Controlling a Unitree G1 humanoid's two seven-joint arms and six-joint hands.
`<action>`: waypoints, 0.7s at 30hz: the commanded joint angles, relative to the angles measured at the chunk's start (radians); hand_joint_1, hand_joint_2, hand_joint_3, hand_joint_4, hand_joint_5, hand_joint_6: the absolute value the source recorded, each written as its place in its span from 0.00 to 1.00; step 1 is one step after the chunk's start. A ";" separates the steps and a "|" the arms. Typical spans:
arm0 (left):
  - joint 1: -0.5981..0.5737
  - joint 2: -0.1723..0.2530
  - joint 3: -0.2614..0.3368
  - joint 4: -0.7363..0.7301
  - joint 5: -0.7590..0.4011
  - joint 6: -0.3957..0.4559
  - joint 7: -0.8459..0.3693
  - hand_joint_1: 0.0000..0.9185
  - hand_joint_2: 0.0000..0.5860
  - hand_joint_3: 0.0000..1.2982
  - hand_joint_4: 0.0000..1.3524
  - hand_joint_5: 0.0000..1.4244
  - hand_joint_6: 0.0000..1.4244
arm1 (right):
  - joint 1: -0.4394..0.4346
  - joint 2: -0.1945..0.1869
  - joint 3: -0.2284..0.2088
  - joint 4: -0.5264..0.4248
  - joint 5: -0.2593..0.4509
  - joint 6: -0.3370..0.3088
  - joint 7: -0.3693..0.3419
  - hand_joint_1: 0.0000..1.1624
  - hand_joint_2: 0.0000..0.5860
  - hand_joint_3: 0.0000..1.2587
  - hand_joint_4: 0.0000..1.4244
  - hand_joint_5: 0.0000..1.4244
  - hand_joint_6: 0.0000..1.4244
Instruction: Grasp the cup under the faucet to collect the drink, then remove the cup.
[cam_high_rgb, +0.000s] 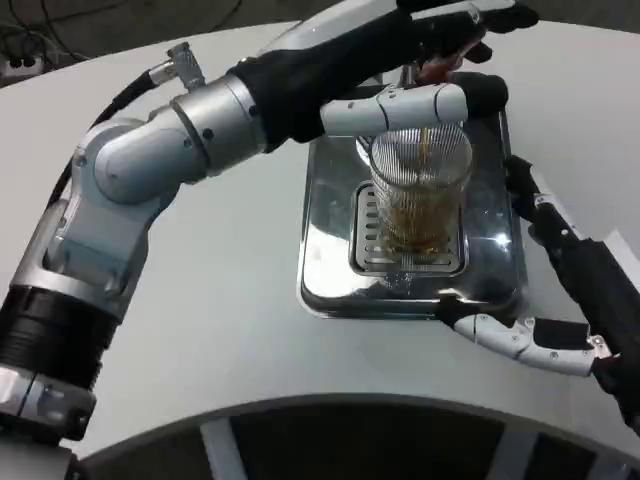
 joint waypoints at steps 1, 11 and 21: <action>0.008 0.022 -0.008 -0.001 0.025 -0.004 -0.017 0.00 0.20 0.11 0.06 0.11 0.12 | -0.041 -0.010 0.016 0.053 0.018 -0.022 -0.024 0.77 0.35 0.00 0.00 0.03 0.00; -0.005 0.025 -0.007 0.008 0.020 -0.010 -0.021 0.00 0.20 0.11 0.06 0.12 0.13 | -0.143 -0.012 0.043 0.167 0.034 -0.015 -0.056 0.77 0.35 0.00 0.00 0.03 0.00; -0.010 0.029 -0.005 0.021 0.015 -0.021 -0.023 0.00 0.20 0.11 0.06 0.12 0.13 | -0.236 -0.010 0.063 0.262 0.039 -0.014 -0.091 0.77 0.35 0.00 0.00 0.04 0.00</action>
